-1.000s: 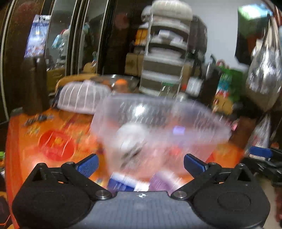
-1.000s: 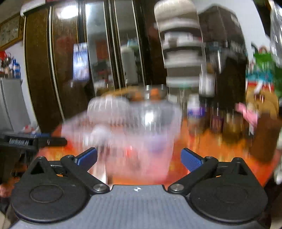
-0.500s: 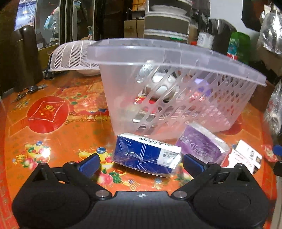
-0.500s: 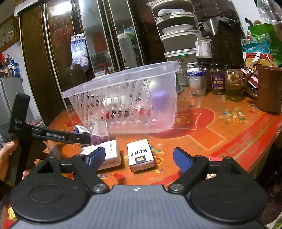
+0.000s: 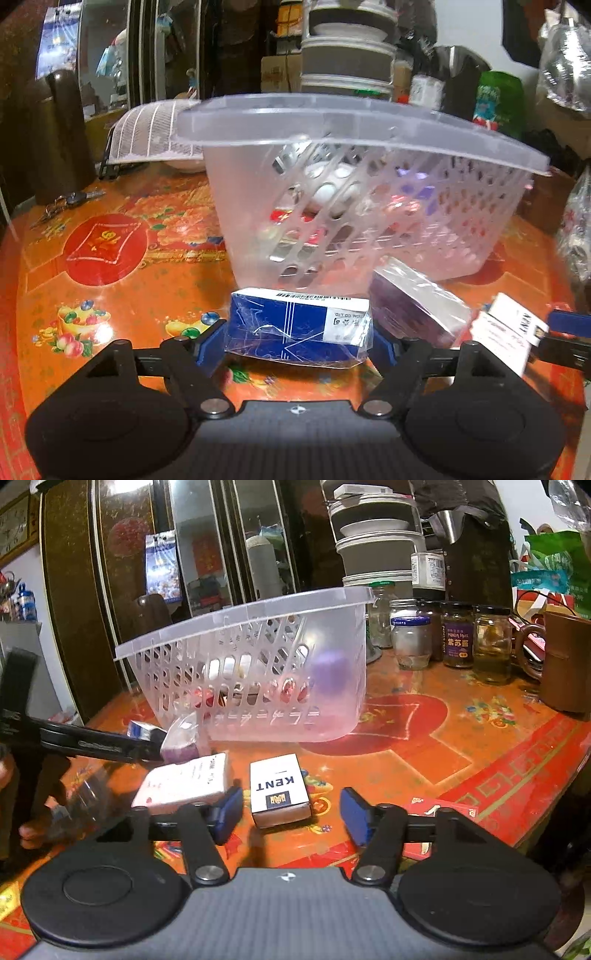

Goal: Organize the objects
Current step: 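Grasp the blue box with the left tool while the right tool grasps the KENT pack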

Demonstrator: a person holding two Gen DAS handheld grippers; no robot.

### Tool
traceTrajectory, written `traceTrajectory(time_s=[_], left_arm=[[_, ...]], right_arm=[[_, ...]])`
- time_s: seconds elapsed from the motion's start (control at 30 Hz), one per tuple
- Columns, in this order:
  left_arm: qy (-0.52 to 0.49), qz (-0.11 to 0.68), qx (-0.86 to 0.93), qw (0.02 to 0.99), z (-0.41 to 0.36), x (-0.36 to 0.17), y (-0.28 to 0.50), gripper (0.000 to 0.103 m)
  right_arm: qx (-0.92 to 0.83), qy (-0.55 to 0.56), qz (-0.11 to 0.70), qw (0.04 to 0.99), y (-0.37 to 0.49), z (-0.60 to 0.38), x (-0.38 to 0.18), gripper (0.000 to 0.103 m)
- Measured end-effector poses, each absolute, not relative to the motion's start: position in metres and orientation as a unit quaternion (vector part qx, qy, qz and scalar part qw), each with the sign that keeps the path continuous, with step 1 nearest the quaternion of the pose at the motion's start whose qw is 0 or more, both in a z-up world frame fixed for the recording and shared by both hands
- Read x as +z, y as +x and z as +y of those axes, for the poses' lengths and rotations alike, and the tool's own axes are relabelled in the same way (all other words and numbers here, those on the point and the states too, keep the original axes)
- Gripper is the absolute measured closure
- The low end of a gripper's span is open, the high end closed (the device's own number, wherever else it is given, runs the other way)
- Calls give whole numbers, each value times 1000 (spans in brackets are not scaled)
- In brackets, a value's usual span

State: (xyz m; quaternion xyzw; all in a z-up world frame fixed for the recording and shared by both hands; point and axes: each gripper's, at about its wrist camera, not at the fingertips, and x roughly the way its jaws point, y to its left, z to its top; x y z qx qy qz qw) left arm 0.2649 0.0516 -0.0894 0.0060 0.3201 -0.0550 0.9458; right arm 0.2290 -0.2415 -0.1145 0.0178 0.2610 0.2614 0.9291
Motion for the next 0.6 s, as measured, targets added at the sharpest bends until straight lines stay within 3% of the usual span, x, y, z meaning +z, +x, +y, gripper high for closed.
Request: traceTrajectory(time_s=[0.6], left_arm=[[0, 313, -61, 948, 59, -90, 259, 23]], right_arm=[[254, -59, 246, 934, 234, -203, -120, 50]])
